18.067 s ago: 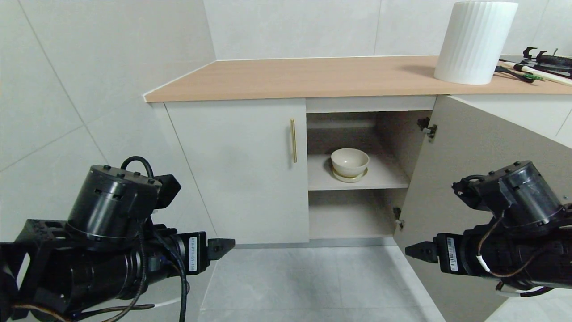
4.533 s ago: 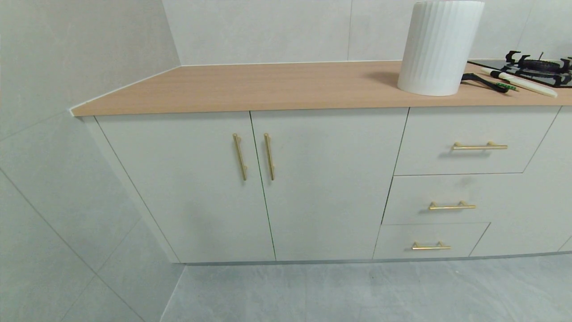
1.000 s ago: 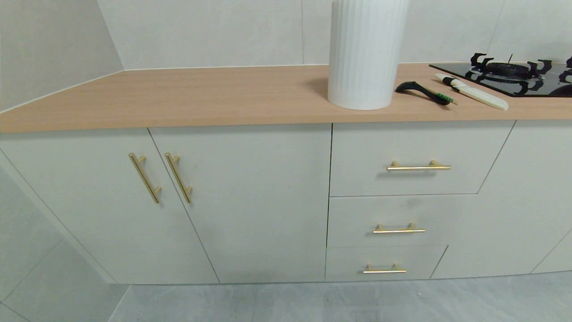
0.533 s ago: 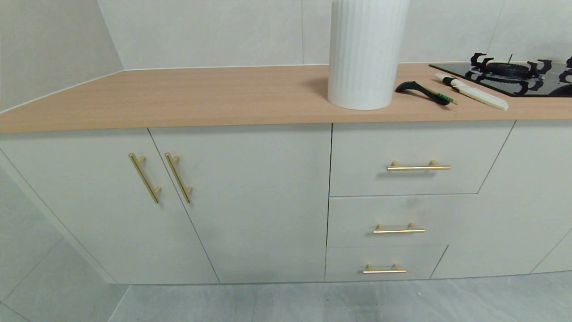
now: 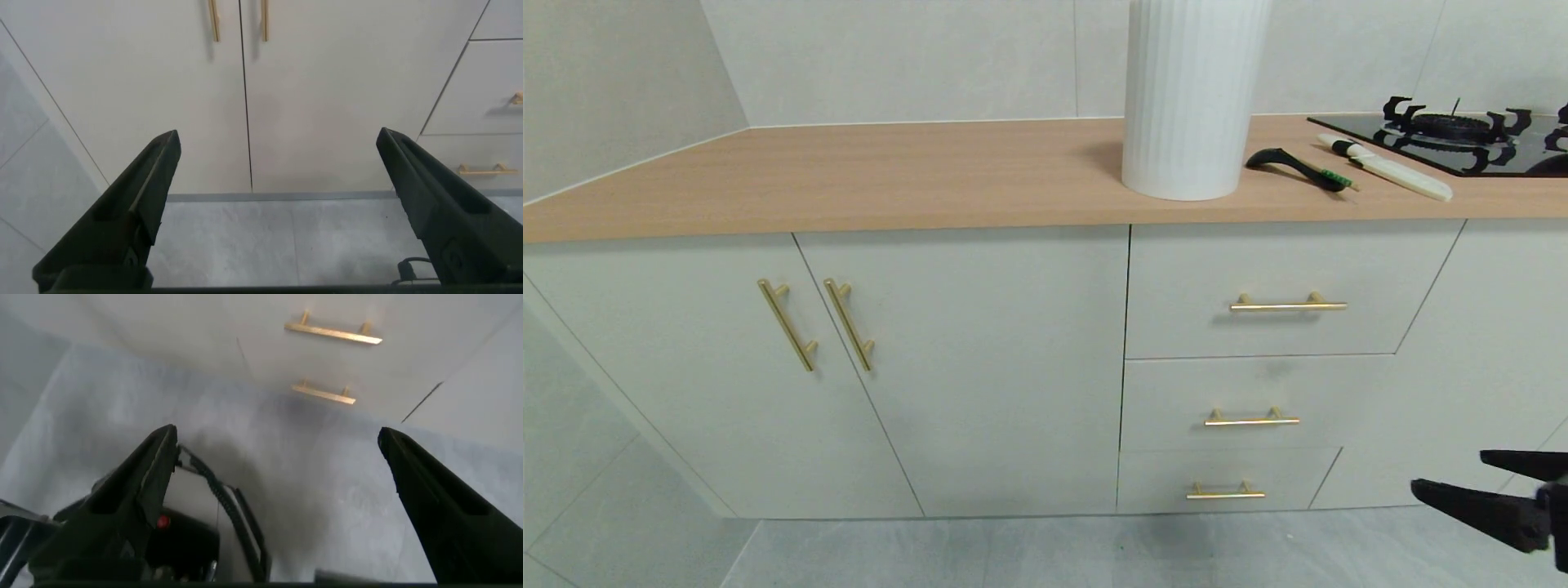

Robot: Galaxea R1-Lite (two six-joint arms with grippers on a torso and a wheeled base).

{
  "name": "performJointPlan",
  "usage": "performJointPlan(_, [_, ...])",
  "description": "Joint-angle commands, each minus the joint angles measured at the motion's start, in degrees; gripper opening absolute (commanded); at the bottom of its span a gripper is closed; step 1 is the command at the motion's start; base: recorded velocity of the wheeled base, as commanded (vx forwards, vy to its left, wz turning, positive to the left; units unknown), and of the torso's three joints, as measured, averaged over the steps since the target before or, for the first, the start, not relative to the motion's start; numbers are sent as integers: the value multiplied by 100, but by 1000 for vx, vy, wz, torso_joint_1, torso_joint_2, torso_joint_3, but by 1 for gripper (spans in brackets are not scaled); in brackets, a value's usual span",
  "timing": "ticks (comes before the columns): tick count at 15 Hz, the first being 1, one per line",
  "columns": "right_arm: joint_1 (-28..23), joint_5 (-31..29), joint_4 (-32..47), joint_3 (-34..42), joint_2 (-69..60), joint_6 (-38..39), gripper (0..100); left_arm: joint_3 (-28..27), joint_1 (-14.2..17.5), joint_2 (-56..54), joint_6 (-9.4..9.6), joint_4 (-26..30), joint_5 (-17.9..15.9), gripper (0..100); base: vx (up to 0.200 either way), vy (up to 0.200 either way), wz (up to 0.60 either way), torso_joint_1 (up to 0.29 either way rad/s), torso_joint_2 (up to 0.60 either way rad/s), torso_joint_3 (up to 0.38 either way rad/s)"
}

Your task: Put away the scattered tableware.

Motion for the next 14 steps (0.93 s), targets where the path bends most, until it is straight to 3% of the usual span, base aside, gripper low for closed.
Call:
performJointPlan(1, [100,-16,-226,-596,1561,-60,100,0,1,7,-1,1,1,100,0,0,0,0,0,0])
performJointPlan(9, [170,-130,-1844,-315,3126,-51,100,0,1,7,-1,1,1,100,0,0,0,0,0,0])
performJointPlan(14, [293,-789,-3478,-174,4497,362,100,0,1,7,-1,1,1,100,0,0,0,0,0,0])
